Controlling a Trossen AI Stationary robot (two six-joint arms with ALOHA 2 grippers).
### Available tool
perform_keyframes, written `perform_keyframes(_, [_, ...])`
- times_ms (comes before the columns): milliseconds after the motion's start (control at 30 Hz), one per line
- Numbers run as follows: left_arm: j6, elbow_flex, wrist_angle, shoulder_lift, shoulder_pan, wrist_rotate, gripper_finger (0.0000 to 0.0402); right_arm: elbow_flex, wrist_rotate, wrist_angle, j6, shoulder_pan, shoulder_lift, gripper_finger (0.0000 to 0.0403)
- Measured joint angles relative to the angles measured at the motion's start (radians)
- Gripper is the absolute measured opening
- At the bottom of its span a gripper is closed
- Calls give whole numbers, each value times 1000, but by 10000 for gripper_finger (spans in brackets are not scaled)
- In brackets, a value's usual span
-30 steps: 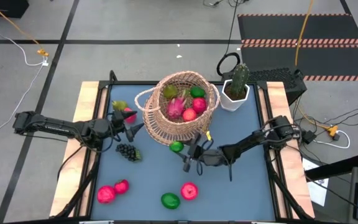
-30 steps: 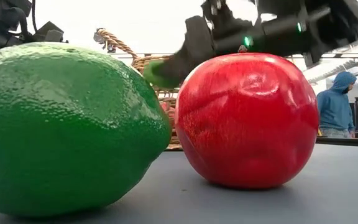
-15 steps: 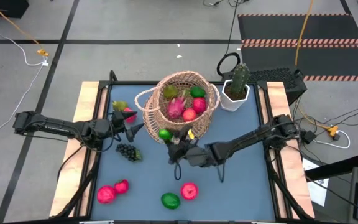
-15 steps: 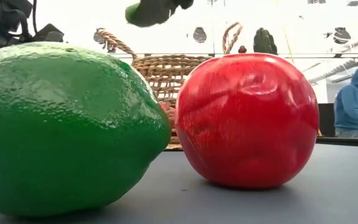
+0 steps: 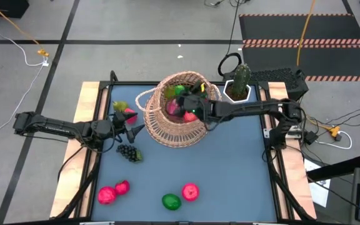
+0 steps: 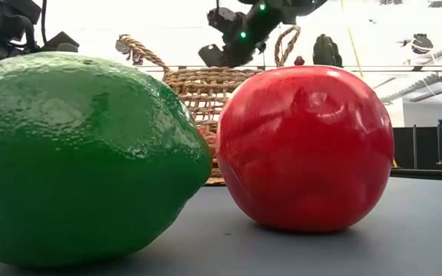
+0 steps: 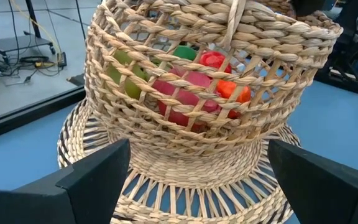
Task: Build produce basket
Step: Put the top lime into the basket, then put the right apple into the basket
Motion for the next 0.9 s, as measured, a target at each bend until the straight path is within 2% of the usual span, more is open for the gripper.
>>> perform_keyframes(133, [8, 0, 1, 0, 0, 0, 381, -16, -61, -52, 82, -39, -1, 267])
perform_keyframes(233, [12, 0, 1, 0, 0, 0, 381, -23, -163, -77, 123, -54, 0, 291])
perform_keyframes(333, [12, 0, 1, 0, 0, 0, 381, -41, -229, -78, 171, -62, -1, 303])
perform_keyframes(467, [5, 0, 0, 0, 0, 0, 381, -52, -232, -80, 187, -64, 0, 306])
perform_keyframes(533, [5, 0, 0, 0, 0, 0, 381, -52, -242, -71, 187, -47, -1, 307])
perform_keyframes(667, [11, 0, 0, 0, 0, 0, 381, -52, -356, -1, 157, 11, -9, 308])
perform_keyframes(767, [25, 0, 1, 0, 0, 0, 381, -51, -397, 65, 129, 67, -35, 308])
perform_keyframes(900, [26, 0, 2, 0, 0, 0, 381, -55, -475, 62, 156, 153, -81, 308])
